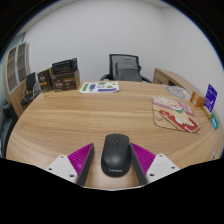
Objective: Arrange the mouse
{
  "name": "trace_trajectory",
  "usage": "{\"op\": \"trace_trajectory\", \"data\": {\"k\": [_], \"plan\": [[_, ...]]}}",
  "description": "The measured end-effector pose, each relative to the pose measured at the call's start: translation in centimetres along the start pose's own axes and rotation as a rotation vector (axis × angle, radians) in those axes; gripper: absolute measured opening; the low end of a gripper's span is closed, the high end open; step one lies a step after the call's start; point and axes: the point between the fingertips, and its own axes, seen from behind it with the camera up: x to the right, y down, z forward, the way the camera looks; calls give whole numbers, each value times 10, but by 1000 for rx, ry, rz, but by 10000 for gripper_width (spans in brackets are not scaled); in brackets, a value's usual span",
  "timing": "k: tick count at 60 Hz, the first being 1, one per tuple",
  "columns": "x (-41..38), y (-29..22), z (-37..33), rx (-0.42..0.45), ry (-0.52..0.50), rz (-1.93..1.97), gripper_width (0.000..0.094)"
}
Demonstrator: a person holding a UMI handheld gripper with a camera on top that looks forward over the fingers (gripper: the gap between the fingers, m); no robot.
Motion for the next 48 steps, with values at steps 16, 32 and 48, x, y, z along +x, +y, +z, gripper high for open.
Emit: {"op": "trace_trajectory", "data": {"k": [16, 32, 48], "plan": [[-5, -5, 4, 1, -6, -67, 375], [-8, -49, -26, 26, -43, -80, 308], [104, -217, -54, 210, 34, 21, 308]]}}
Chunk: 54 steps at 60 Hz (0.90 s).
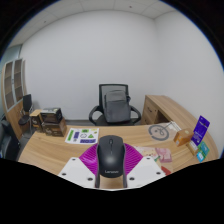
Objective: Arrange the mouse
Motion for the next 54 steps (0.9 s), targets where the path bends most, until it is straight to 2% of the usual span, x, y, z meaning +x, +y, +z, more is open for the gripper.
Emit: {"op": "trace_trajectory", "data": {"k": [5, 10, 19, 35, 41, 49, 51, 53, 54], "plan": [[57, -17, 16, 5, 72, 11, 308], [107, -8, 42, -25, 144, 26, 308], [164, 56, 88, -117, 196, 80, 306], [193, 154, 131, -252, 234, 79, 307], [195, 160, 133, -241, 240, 100, 336], [194, 163, 133, -258, 236, 91, 504], [198, 161, 131, -258, 252, 97, 651], [201, 156, 127, -254, 264, 91, 881], [202, 153, 125, -249, 268, 90, 864]]}}
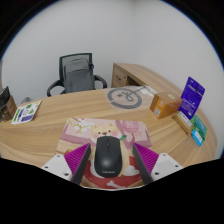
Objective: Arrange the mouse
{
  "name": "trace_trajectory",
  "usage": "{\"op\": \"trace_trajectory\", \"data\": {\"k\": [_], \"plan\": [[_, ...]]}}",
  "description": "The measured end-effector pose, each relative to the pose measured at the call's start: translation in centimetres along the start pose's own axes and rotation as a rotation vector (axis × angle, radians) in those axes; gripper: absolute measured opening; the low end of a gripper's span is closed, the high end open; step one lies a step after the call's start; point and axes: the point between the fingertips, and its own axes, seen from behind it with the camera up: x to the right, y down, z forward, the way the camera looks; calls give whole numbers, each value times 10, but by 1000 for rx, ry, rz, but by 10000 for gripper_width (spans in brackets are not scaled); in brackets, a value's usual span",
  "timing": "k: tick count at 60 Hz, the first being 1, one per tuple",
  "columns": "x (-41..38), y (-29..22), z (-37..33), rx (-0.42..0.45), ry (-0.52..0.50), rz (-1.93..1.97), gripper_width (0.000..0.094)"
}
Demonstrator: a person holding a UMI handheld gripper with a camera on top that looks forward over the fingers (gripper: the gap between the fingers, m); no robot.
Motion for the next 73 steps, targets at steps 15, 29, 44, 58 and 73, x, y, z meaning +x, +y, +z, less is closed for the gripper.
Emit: {"op": "trace_trajectory", "data": {"k": [15, 29, 44, 58, 73], "plan": [[11, -25, -118, 33, -32, 23, 863], [23, -1, -291, 61, -81, -6, 862], [47, 78, -416, 63, -62, -17, 867], [46, 120, -458, 57, -75, -43, 868], [37, 123, -472, 67, -103, -62, 867]]}}
